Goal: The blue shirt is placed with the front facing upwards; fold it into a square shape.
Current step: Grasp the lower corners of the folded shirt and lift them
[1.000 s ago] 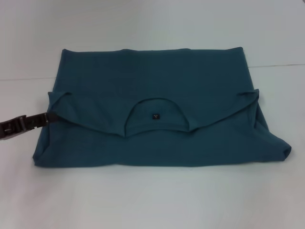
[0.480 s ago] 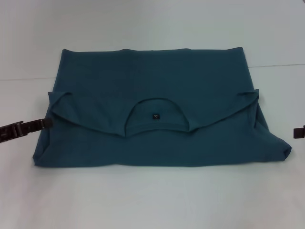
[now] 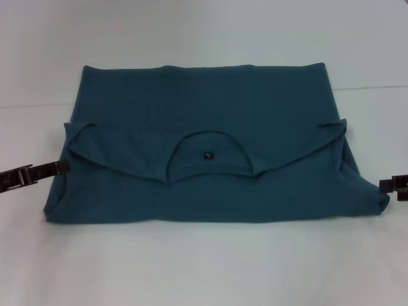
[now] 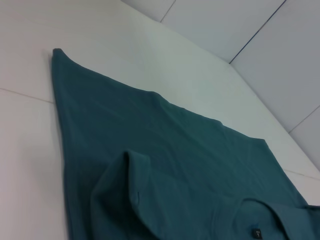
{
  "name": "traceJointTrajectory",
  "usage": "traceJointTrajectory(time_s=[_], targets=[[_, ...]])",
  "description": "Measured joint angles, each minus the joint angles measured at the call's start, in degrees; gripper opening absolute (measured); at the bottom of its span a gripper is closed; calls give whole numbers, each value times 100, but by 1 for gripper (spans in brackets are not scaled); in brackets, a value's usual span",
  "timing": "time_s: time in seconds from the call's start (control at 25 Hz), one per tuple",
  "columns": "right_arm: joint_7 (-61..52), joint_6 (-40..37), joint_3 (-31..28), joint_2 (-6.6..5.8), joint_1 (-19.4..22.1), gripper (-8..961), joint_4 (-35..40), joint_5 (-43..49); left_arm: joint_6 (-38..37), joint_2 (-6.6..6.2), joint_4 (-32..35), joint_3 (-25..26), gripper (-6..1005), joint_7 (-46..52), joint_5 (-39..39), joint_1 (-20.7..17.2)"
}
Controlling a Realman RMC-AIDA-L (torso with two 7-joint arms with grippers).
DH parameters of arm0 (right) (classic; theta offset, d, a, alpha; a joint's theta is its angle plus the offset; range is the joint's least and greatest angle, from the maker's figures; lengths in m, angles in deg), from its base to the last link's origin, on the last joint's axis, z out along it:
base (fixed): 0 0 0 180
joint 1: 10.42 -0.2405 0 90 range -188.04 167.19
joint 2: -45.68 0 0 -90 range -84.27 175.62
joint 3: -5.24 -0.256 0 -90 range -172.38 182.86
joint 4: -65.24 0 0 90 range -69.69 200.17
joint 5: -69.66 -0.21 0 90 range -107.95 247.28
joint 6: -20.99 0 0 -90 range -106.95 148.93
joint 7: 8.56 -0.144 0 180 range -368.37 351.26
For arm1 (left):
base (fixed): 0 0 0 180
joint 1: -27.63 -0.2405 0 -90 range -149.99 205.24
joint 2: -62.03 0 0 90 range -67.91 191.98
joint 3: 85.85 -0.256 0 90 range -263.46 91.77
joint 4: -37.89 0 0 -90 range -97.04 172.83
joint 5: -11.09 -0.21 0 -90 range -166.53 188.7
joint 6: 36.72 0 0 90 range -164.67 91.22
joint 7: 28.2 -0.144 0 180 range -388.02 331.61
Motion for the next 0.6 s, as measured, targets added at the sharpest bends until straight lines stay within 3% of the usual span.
traceJointTrajectory(time_s=[0.6], targets=[[-76,456,-68,7,16,585,-451,-1,180,52,44,-17,567,-201,-39,0]])
